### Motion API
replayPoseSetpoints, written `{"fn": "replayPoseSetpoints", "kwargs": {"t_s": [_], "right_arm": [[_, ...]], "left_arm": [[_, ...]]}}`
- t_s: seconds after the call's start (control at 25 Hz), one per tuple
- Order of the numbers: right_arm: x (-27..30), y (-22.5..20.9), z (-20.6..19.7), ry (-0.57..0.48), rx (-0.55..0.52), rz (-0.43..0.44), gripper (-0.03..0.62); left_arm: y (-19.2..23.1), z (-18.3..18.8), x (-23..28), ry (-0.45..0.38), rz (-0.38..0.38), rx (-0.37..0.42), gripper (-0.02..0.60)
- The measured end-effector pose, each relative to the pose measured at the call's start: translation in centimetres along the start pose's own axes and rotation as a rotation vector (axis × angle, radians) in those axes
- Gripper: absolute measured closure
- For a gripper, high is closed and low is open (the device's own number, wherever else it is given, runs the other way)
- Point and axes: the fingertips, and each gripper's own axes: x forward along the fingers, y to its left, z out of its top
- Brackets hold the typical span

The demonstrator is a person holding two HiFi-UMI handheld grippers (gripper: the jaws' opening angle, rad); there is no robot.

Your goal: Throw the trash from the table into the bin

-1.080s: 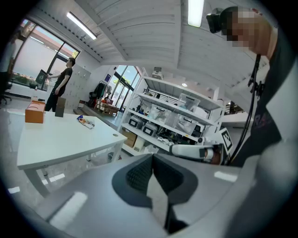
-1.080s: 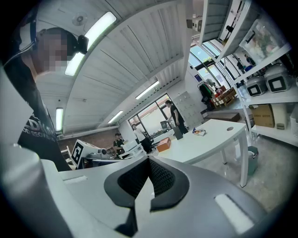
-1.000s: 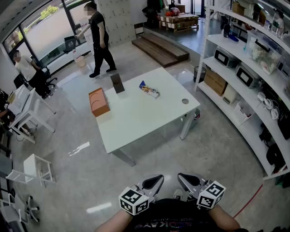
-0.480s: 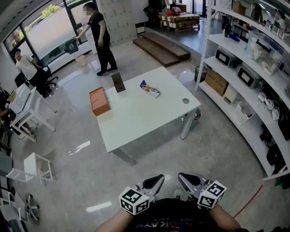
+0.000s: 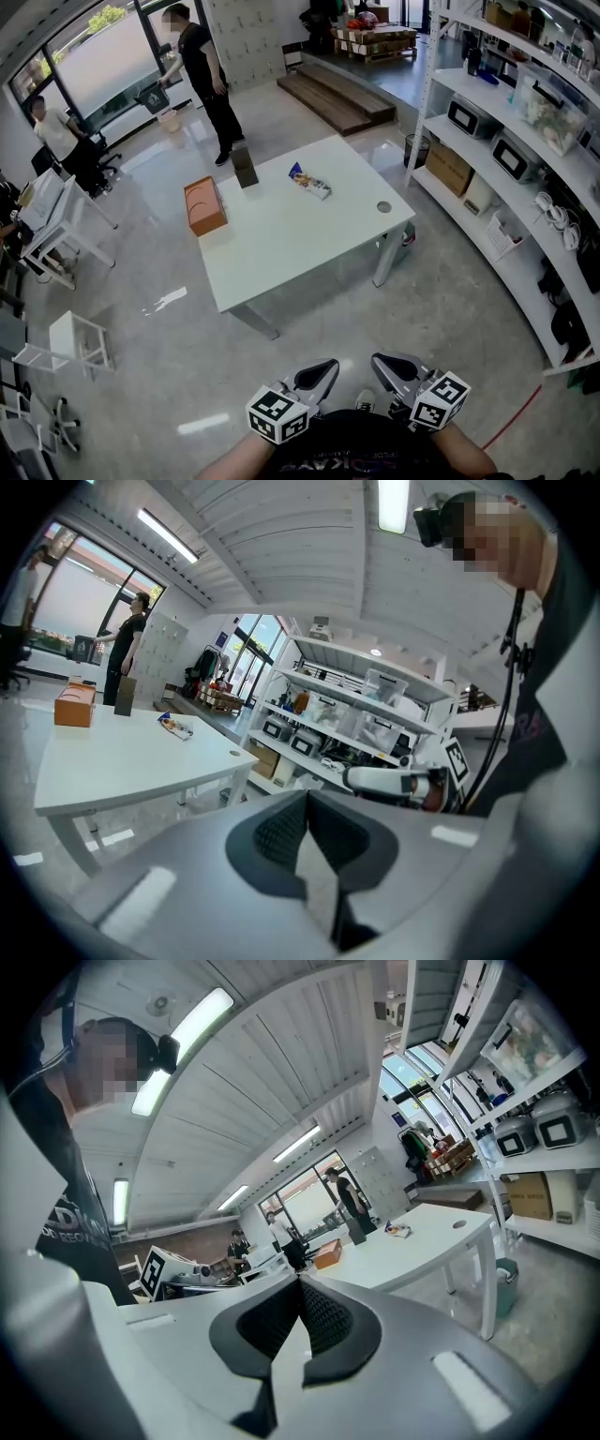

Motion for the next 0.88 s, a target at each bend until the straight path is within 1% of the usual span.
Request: {"fn": "replayPoseSetpoints", "kwargs": {"t_s": [0.36, 0.88], "right_arm": [[-1.3, -2.1, 0.4, -0.003, 0.027, 0.019, 0.594], [-4.2, -6.4, 1.6, 0.014, 0.034, 0.072, 0.594]], "left_arm": [[-1.0, -0.3, 1.9, 0.008, 0.029, -0.005, 0.574], [-3.1, 0.2, 6.6, 0.001, 0.076, -0.011, 0.574]]}}
